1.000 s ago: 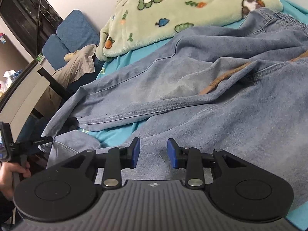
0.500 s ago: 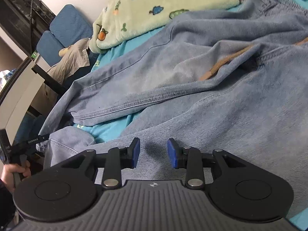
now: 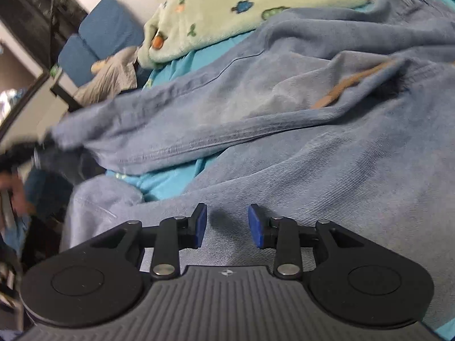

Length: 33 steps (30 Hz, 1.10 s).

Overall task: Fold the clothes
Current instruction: 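Lift the hanging jeans leg with the left gripper up over the bed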

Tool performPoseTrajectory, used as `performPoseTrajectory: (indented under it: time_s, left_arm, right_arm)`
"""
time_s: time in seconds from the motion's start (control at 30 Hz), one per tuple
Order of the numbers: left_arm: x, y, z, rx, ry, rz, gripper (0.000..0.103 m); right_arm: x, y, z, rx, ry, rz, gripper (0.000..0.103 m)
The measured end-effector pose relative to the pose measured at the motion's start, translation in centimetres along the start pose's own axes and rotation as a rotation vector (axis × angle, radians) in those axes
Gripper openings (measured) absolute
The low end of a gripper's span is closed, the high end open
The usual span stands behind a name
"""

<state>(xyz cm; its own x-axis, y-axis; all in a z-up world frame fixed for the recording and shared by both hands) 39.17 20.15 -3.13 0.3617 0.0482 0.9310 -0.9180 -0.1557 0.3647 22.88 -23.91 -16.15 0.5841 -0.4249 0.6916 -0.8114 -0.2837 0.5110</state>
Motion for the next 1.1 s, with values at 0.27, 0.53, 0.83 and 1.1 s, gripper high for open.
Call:
performPoseTrajectory:
  time_s: [0.27, 0.53, 0.83, 1.1]
  left_arm:
    - [-2.0, -10.3, 0.3, 0.099, 0.055, -0.157, 0.006]
    - [-6.8, -13.2, -3.0, 0.165, 0.3, -0.297, 0.059]
    - [-10.6, -6.7, -6.6, 0.092, 0.696, -0.509, 0.079]
    - [-14.8, -4.8, -7.7, 0.088, 0.958, -0.611, 0.078]
  right_arm:
    - [-0.1, -1.2, -0.5, 0.0, 0.057, 0.013, 0.037]
    - [-0.2, -2.2, -0.8, 0.003, 0.072, 0.019, 0.04]
    - [-0.2, -2.0, -1.2, -0.001, 0.082, 0.025, 0.042]
    - [-0.3, -1.5, -1.4, 0.008, 0.073, 0.022, 0.042]
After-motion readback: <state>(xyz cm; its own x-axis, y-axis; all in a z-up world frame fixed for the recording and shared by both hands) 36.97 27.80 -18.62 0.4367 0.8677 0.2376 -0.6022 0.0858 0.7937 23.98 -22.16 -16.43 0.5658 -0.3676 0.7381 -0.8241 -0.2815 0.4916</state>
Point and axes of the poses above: each gripper's, at about its wrist camera, not at the fingertips, and y roughly against the way its jaws point, z to its right, x to its top, the point moved 3 cm from there along -y, roughly the way its jaws point, and after that the axes turned 13 degrees about z, right-handed, at the moved point
